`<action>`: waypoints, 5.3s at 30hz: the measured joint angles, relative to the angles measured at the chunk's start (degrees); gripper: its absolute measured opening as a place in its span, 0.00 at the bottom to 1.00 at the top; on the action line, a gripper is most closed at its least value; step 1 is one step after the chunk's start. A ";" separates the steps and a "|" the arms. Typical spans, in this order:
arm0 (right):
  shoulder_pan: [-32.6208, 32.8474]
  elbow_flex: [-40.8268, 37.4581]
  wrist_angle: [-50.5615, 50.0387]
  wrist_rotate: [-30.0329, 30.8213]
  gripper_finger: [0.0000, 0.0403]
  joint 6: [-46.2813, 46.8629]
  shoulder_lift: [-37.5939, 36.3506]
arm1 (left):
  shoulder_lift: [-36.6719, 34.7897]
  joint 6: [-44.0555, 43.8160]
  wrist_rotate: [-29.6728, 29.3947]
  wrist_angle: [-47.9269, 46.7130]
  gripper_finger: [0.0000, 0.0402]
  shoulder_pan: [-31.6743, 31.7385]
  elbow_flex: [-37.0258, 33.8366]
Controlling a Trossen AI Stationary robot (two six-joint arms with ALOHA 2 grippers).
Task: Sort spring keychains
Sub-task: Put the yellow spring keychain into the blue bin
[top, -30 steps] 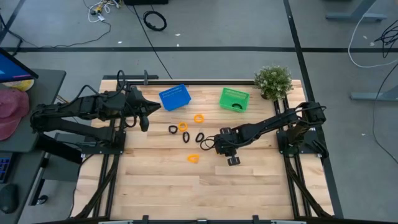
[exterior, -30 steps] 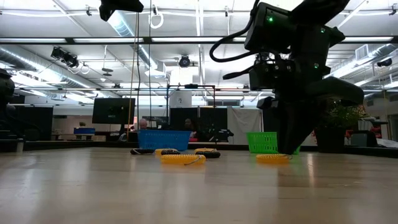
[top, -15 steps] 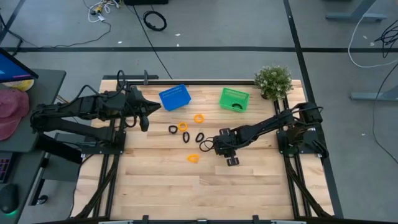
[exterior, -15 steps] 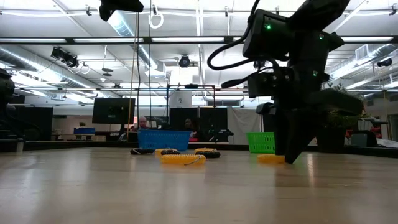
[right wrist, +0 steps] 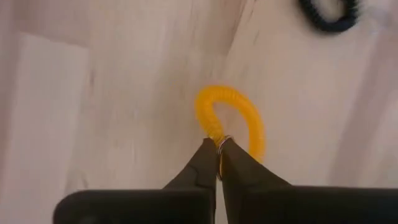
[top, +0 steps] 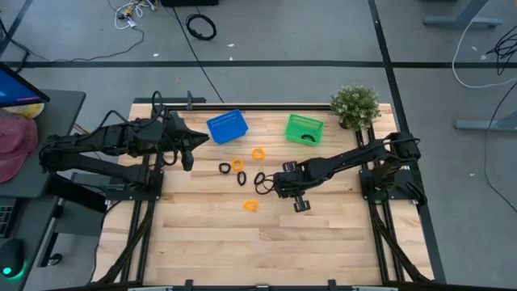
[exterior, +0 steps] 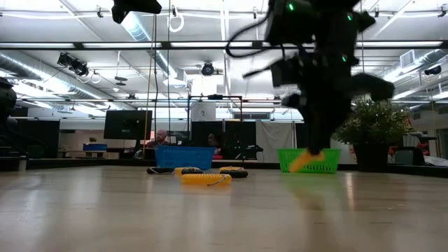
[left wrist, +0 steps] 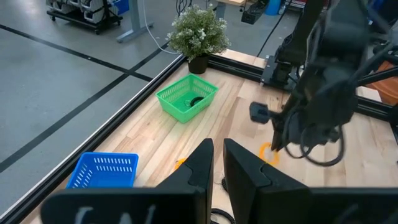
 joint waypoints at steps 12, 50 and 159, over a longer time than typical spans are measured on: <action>0.15 35.35 -33.49 -0.25 0.01 7.45 -0.65 | 0.00 0.01 0.01 -0.06 0.10 -0.01 0.00; -33.50 42.81 -36.49 3.73 0.01 51.86 0.69 | 0.00 -0.02 0.00 -0.04 0.10 -0.02 0.00; -11.65 42.74 44.33 -24.76 0.08 19.40 2.06 | 4.70 10.38 21.55 49.62 0.07 0.33 -0.04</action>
